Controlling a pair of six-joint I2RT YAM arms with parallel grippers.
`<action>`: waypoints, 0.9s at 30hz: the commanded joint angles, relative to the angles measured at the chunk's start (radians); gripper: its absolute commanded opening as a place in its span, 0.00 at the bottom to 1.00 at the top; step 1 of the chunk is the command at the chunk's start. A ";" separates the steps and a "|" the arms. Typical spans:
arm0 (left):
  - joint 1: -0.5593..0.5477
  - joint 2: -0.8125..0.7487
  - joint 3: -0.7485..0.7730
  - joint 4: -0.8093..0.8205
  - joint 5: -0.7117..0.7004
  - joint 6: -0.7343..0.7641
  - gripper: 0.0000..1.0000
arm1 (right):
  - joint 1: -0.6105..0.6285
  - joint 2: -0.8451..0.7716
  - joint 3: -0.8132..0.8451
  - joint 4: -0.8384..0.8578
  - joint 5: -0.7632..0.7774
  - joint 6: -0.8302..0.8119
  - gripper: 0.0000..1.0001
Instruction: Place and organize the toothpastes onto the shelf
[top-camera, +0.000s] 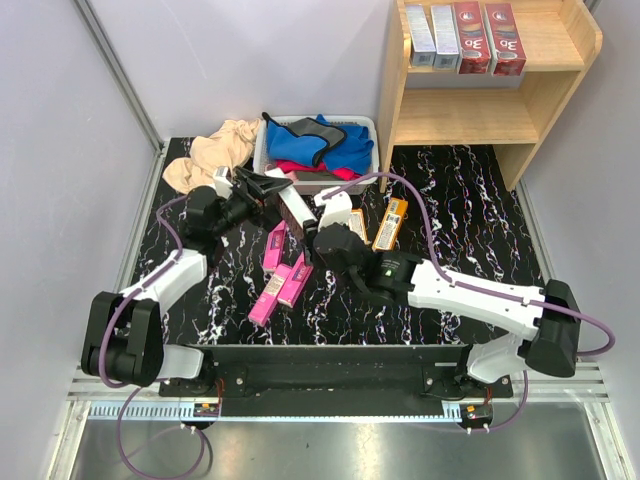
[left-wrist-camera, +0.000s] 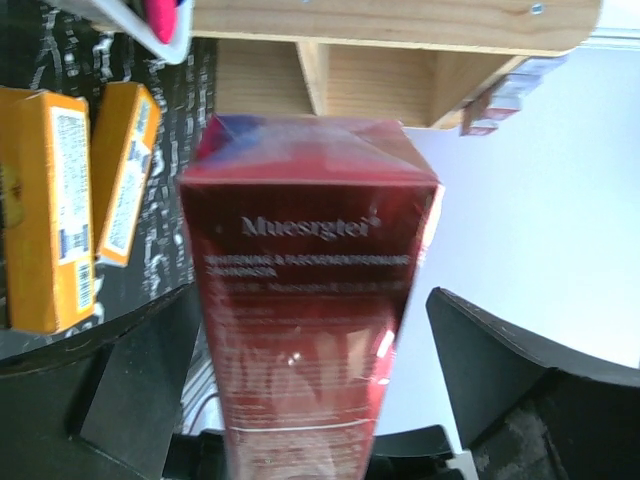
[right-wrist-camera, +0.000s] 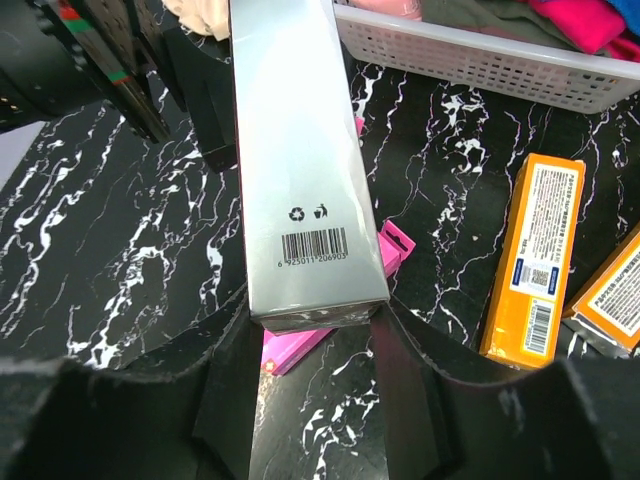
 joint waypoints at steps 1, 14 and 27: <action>-0.003 -0.053 0.092 -0.120 0.038 0.142 0.99 | -0.010 -0.070 0.095 -0.014 -0.014 0.053 0.31; -0.005 -0.197 0.457 -0.906 -0.248 0.704 0.99 | -0.335 -0.151 0.117 -0.055 -0.643 0.236 0.31; -0.169 -0.153 0.614 -1.155 -0.566 0.951 0.99 | -0.716 -0.195 0.185 0.064 -1.261 0.497 0.31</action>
